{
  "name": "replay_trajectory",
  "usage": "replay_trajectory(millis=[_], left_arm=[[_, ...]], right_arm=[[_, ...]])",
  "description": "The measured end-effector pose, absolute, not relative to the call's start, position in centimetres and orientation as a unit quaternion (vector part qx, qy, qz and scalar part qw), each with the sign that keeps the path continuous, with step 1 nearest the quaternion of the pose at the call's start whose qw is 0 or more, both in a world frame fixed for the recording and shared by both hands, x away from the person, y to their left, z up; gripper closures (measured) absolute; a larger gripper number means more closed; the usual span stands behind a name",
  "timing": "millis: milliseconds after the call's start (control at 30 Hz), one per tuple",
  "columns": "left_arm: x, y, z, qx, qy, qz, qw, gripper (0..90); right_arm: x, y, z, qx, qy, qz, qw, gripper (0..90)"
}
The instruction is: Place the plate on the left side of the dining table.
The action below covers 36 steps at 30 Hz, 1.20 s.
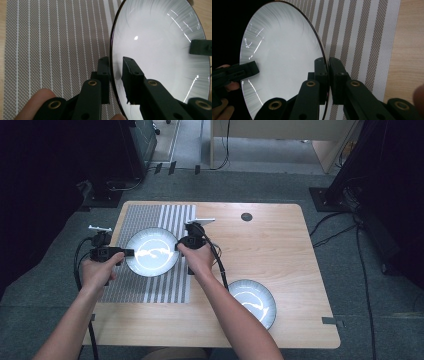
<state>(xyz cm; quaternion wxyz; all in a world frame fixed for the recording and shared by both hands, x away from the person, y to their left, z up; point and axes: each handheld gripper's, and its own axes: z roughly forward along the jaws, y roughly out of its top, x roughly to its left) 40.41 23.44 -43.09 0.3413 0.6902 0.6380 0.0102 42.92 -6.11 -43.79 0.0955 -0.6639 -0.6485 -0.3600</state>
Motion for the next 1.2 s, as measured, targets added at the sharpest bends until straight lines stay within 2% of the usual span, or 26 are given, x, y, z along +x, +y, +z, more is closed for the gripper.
replay_trajectory(millis=[333,733,1200], left_arm=[[42.7,24.3,-45.1,0.678,0.657,0.005,0.331,77.1],[45.3,24.4,-45.7,0.682,0.664,0.016,0.306,77.2],[47.1,24.9,-47.8,0.652,0.693,-0.019,0.306,78.3]], right_arm=[[45.3,-4.7,-45.1,-0.675,-0.642,-0.353,0.089,84.8],[47.7,-3.6,-47.1,-0.691,-0.627,-0.350,0.083,83.8],[48.9,-3.5,-48.1,-0.693,-0.624,-0.352,0.077,83.4]])
